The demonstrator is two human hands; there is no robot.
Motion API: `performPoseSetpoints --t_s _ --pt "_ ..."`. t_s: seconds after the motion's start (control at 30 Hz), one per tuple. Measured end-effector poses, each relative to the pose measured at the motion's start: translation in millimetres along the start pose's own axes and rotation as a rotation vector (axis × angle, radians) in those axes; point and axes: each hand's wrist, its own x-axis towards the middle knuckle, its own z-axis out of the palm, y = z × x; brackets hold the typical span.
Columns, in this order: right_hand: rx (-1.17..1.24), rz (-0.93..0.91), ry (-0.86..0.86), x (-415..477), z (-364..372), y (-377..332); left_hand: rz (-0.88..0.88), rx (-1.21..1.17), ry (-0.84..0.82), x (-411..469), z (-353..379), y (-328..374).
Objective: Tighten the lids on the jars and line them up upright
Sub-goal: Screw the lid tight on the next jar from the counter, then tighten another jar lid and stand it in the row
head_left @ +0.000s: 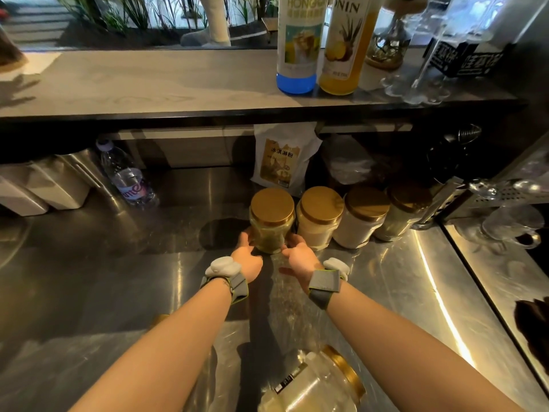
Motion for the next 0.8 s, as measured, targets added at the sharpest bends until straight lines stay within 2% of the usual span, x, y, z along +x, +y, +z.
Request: performPoseSetpoints --t_s 0.13,0.27,0.47,0.67,0.8 --pt "0.026 0.016 0.003 -9 -1 -5 0.011 0.006 0.036 -7 -1 3" --pt "-0.073 -0.044 -0.007 -32 -7 -2 -0.033 -0.201 0.048 -31 6 13" --pt "-0.182 -0.164 -0.061 -79 -31 15 0.080 0.026 -0.090 -97 13 7" --pt "-0.355 -0.245 -0.055 -111 -62 41 0.108 0.244 -0.240 -146 22 -3" --pt "-0.392 -0.219 -0.029 -131 -83 69 0.099 0.414 -0.371 -173 34 -14"
